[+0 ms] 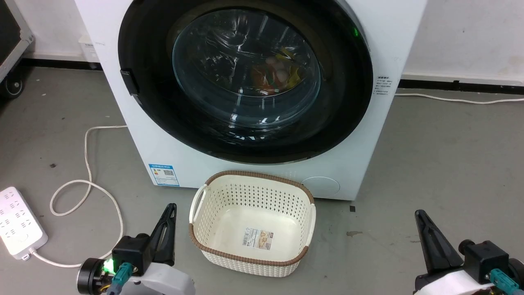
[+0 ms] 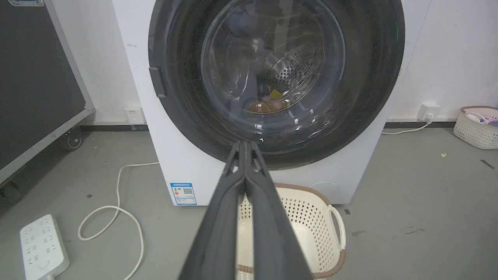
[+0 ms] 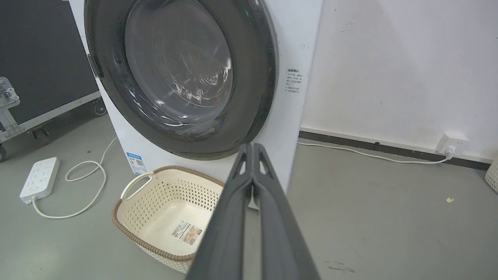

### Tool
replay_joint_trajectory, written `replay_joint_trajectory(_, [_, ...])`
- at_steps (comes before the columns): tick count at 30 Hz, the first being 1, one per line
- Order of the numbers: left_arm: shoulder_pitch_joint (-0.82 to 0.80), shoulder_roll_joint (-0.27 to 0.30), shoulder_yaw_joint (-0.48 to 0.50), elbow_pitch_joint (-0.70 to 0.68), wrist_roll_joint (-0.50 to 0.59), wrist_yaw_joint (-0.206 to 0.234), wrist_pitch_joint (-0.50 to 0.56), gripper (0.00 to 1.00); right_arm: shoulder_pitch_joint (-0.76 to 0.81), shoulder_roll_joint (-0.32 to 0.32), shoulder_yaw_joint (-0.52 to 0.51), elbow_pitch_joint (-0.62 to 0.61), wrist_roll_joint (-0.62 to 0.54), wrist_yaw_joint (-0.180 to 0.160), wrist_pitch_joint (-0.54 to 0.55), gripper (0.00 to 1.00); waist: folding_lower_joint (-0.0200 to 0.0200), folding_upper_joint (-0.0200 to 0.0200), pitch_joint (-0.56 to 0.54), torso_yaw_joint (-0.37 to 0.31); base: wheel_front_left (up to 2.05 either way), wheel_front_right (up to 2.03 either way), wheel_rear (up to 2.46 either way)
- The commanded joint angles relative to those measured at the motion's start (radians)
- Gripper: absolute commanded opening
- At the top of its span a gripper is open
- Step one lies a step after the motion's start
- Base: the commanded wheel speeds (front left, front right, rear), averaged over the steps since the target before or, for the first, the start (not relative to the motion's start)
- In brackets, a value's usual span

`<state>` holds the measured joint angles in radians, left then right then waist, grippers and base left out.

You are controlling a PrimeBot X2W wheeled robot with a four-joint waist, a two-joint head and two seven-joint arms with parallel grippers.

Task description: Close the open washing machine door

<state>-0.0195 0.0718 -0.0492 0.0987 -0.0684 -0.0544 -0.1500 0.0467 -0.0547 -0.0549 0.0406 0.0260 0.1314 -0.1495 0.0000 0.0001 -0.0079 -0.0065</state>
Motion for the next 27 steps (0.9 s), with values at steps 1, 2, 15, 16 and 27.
replay_joint_trajectory(1, [0.008, -0.004, 0.004, -0.007, 0.007, 0.008, 0.006, 0.0, -0.017, 0.002, 0.004, -0.008, -0.005, 0.0, 0.007, 0.0, 0.0, -0.0001, 0.0, 0.0, 0.0, 0.0, 0.0])
replay_joint_trajectory(2, [0.009, -0.004, 0.004, -0.009, 0.008, 0.009, 0.008, 0.0, -0.017, 0.002, 0.004, -0.008, -0.006, 0.0, 0.01, 0.0, 0.0, -0.0001, 0.0, 0.0, 0.0, 0.0, 0.0])
replay_joint_trajectory(15, [0.011, -0.008, 0.014, -0.028, 0.021, 0.018, 0.039, 0.0, -0.024, 0.003, 0.015, -0.015, -0.01, 0.0, 0.04, 0.0, 0.0, -0.0001, 0.002, 0.002, 0.0, 0.0, 0.0])
replay_joint_trajectory(16, [0.011, -0.008, 0.015, -0.029, 0.022, 0.019, 0.041, 0.0, -0.024, 0.003, 0.016, -0.016, -0.01, 0.0, 0.042, 0.0, 0.0, -0.0001, 0.002, 0.002, 0.0, 0.0, 0.0])
replay_joint_trajectory(27, [0.013, -0.011, 0.022, -0.043, 0.031, 0.026, 0.063, 0.0, -0.029, 0.003, 0.024, -0.021, -0.014, 0.0, 0.064, 0.0, 0.0, -0.0001, 0.003, 0.003, 0.0, 0.0, 0.0])
